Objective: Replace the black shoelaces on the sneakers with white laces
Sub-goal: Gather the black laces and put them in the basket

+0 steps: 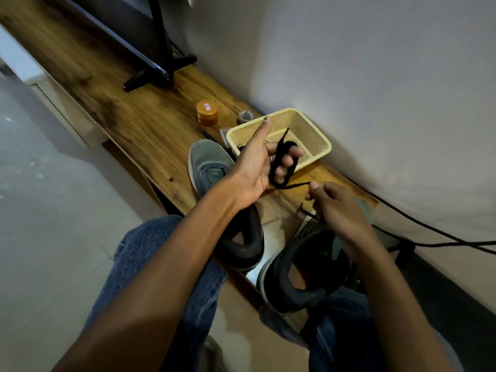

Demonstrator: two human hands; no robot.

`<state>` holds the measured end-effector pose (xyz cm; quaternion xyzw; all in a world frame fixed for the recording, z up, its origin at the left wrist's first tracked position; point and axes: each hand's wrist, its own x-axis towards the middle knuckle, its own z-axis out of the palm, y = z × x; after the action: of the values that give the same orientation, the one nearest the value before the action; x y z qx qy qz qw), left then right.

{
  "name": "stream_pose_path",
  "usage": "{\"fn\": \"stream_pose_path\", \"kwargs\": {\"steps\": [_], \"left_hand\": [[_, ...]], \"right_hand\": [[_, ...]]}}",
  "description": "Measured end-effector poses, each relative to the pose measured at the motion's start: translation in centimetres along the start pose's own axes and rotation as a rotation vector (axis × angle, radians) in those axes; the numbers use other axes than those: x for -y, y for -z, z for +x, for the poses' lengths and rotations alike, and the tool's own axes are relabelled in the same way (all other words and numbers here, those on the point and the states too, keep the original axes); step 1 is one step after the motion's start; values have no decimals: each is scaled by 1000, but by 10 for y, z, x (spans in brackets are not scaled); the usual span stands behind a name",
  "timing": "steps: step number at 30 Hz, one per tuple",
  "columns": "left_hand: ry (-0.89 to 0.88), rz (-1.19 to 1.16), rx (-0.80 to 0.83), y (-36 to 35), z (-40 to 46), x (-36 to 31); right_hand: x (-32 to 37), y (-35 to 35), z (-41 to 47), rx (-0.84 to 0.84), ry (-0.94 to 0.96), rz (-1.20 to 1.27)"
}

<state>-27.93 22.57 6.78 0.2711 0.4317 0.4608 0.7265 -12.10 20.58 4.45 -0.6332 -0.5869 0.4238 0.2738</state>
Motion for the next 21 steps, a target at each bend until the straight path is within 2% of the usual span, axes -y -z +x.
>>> {"fn": "stream_pose_path", "kwargs": {"steps": [2,5,7,10,12,14,16,18,21], "left_hand": [[6,278,11,0,0,3],[25,663,52,-1,0,13],[-4,784,2,-3,-2,16],[-74,664,-86,-1,5,18],[-89,364,-118,-1,8,15],[-77,-42,-87,0,9,9],[-50,-298,-75,2,6,3],[-31,-325,-86,4,3,-2],[-17,-42,-115,2,0,-4]], "right_hand": [[0,1,2,-121,17,54],[2,-3,0,-210,132,50],[6,-6,-4,-213,222,-6],[10,-7,-8,-86,299,23],[10,-9,-8,78,282,26],[7,-12,-7,237,220,-43],[2,-13,-6,348,141,-151],[-1,-10,-4,319,91,-232],[0,-3,0,63,57,-242]]}}
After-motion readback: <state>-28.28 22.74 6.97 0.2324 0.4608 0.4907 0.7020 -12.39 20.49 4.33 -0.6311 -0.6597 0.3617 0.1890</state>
